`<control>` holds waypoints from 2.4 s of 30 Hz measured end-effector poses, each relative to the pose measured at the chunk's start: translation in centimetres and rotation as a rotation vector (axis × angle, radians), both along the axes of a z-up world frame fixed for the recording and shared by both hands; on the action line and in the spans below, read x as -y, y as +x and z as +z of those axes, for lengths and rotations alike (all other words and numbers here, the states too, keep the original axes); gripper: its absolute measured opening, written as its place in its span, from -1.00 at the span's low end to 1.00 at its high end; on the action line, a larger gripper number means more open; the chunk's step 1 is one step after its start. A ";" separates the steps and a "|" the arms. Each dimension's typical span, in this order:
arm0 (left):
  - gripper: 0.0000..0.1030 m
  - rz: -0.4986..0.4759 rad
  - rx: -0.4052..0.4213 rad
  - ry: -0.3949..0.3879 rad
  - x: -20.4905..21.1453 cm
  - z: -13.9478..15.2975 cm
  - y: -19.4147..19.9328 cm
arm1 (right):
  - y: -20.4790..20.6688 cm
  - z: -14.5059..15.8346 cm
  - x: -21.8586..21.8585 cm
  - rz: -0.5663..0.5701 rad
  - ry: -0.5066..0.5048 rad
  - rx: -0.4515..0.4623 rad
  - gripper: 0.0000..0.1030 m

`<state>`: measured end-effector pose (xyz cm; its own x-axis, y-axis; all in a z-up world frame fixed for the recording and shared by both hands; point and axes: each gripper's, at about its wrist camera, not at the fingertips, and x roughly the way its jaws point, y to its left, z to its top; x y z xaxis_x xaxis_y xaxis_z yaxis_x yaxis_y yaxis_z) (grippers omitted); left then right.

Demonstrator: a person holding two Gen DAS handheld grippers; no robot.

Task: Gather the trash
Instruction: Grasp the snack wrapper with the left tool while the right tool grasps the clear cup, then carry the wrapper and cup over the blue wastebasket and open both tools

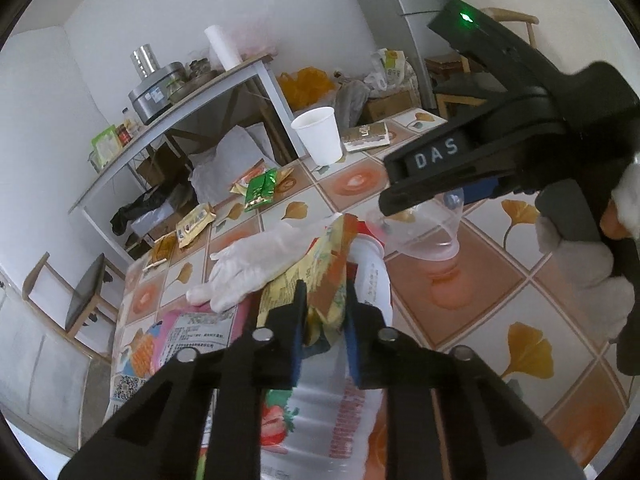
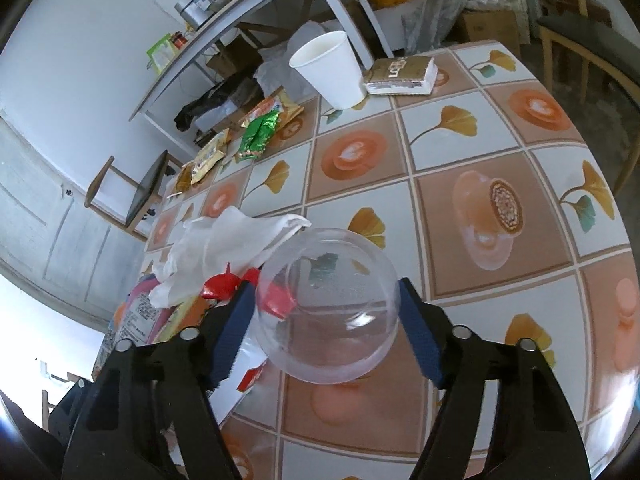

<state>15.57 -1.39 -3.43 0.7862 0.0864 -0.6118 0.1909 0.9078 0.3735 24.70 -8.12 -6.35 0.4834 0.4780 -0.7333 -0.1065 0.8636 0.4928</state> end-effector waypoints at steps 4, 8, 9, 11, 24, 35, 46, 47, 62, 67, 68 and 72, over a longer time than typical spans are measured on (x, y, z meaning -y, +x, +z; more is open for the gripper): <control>-0.80 0.002 0.017 -0.009 -0.2 0.2 -0.4 | -0.1 0.0 0.2 -0.015 -0.002 0.002 0.26; -0.83 0.002 0.048 -0.021 -0.3 0.8 -1.1 | -0.5 0.2 0.4 -0.032 -0.005 0.008 0.24; -0.84 0.001 0.055 -0.021 -0.3 1.0 -1.3 | -0.6 0.3 0.5 -0.036 -0.006 0.011 0.24; -0.85 -0.004 0.072 -0.022 -0.2 1.4 -1.9 | -0.9 0.5 0.7 -0.043 -0.009 0.015 0.24; -0.88 -0.058 0.164 -0.048 1.1 4.5 -5.4 | -3.6 2.5 3.0 -0.095 -0.018 0.046 0.22; -0.88 -0.058 0.227 -0.084 1.3 6.6 -7.2 | -6.7 4.6 6.0 -0.152 0.011 0.082 0.21; -0.88 -0.068 0.278 -0.130 1.3 8.7 -8.5 | -9.0 5.8 9.3 -0.197 0.049 0.089 0.20; -0.88 -0.074 0.282 -0.136 1.5 9.0 -8.6 | -9.4 5.9 9.9 -0.205 0.062 0.095 0.20; -0.88 -0.433 -0.165 -0.675 10.5 11.2 -2.7 | -19.3 7.9 23.7 -0.487 0.129 0.179 0.20; -0.88 -0.572 -0.434 -0.791 20.3 8.8 0.7 | -23.8 6.1 30.8 -0.665 0.138 0.155 0.20; -0.88 -0.592 -0.493 -0.803 22.5 7.9 1.3 | -24.3 5.6 31.7 -0.691 0.141 0.146 0.20; -0.88 -0.621 -0.673 -0.794 30.2 4.2 3.0 | -26.1 2.4 36.3 -0.815 0.157 0.091 0.20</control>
<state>18.60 -31.61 0.75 0.0646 -0.7776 -0.6254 0.6166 0.5239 -0.5877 -1.43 -44.45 -3.93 0.7763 0.0460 -0.6287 0.4769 0.6093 0.6335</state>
